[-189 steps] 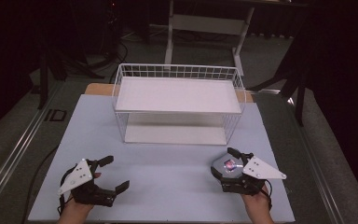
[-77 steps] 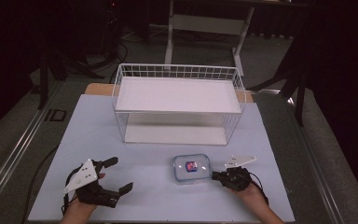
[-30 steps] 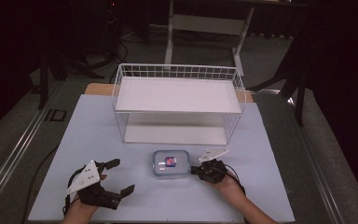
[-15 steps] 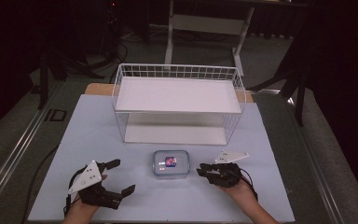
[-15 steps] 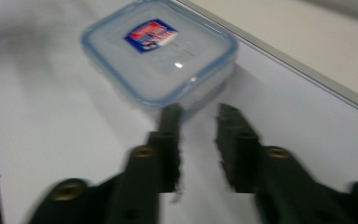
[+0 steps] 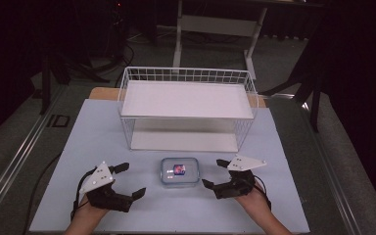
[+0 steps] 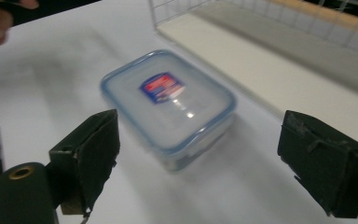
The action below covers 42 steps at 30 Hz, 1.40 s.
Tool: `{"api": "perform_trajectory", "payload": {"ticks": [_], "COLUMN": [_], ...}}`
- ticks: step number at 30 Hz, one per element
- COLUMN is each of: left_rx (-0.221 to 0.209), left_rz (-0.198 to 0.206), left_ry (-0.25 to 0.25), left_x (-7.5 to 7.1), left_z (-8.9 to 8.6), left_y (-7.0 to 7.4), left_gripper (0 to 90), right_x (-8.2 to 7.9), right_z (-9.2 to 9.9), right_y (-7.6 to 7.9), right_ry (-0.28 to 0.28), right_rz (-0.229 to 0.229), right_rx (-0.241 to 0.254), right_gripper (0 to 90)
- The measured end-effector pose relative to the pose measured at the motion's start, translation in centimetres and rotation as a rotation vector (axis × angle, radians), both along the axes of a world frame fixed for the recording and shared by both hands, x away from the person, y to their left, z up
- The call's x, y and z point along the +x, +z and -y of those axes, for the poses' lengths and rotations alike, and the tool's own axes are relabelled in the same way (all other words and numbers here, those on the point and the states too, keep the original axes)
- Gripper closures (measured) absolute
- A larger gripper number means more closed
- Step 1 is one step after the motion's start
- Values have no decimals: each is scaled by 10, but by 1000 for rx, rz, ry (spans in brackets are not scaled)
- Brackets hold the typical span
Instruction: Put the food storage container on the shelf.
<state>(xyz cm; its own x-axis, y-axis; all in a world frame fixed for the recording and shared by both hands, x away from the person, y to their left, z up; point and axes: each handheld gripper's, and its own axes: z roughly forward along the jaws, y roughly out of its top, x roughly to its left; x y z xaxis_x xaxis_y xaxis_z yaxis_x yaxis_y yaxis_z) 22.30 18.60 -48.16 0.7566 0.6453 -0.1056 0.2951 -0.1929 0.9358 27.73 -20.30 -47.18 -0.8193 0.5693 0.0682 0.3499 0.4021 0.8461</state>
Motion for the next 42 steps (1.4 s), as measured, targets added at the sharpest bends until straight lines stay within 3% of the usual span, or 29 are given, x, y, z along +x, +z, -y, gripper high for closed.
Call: {"api": "perform_trajectory", "payload": {"ticks": [1, 2, 4, 6, 8, 9, 11, 16, 19, 23, 24, 27, 28, 30, 33, 39, 40, 42], "left_rx": [21, 46, 50, 41, 30, 12, -20, -18, 2, -31, -21, 28, 36, 34, 2, -68, -68, -57], "left_rz": [1, 4, -4, -26, -53, -71, -145, -241, -251, -326, -338, -371, -388, -429, -477, -601, -601, -654], "left_ry": [-8, -14, -31, -50, -66, -74, -96, -98, -79, -60, -57, -52, -48, -47, -43, -10, -10, 12], "left_x": [3, 5, 10, 17, 24, 27, 34, 48, 54, 66, 69, 75, 76, 80, 84, 90, 90, 92], "left_z": [2, 4, 9, 14, 19, 22, 26, 36, 42, 45, 45, 50, 52, 54, 55, 57, 57, 59], "left_y": [3, 5, 9, 12, 14, 14, 15, 14, 11, 4, 3, -3, -6, -11, -18, -31, -31, -35], "left_gripper": [24, 23, 23, 23, 24, 23, 23, 23, 23, 23, 23, 24, 23, 23, 23, 24, 24, 24], "right_x": [3, 5, 5, 8, 10, 11, 14, 22, 26, 31, 32, 39, 42, 44, 49, 53, 53, 56], "right_z": [0, 0, 0, -2, -5, -6, -9, -15, -18, -22, -23, -23, -23, -24, -25, -26, -26, -26], "right_y": [2, 3, 5, 6, 5, 5, 4, 2, 0, -3, -4, -9, -11, -14, -20, -29, -29, -34], "right_ry": [12, 10, -19, -4, -5, -14, -38, -43, -37, -34, -38, -84, -93, -129, -155, -148, -148, -160], "right_rz": [-38, -46, -42, -77, -46, -37, -65, -129, -178, -212, -224, -271, -298, -310, -348, -467, -467, -543], "right_rx": [-5, 0, 22, 29, 20, 21, 22, 34, 44, 40, 40, 50, 53, 39, 54, 113, 113, 151], "right_gripper": [166, 170, 218, 215, 214, 214, 185, 155, 151, 137, 134, 116, 113, 113, 108, 112, 112, 138]}}
